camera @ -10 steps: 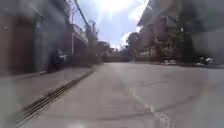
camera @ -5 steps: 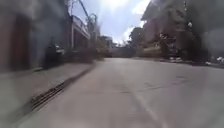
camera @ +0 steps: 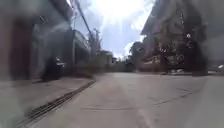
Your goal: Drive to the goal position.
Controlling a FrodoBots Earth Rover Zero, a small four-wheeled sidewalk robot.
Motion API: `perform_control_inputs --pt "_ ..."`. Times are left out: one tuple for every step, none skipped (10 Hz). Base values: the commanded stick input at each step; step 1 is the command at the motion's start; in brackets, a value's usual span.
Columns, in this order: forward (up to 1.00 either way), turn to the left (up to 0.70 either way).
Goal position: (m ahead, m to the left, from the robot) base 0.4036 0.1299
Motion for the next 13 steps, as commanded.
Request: perform_control_inputs --pt "1.0 -0.03" --pt "1.0 -0.03" --pt "1.0 -0.38" --pt "1.0 -0.39" --pt "1.0 -0.35" --pt "1.0 -0.27" --pt "1.0 -0.08" --pt "1.0 -0.03" --pt "1.0 -0.02" --pt "1.0 -0.03" --pt "1.0 -0.03" --pt "1.0 -0.03" --pt "1.0 -0.03"
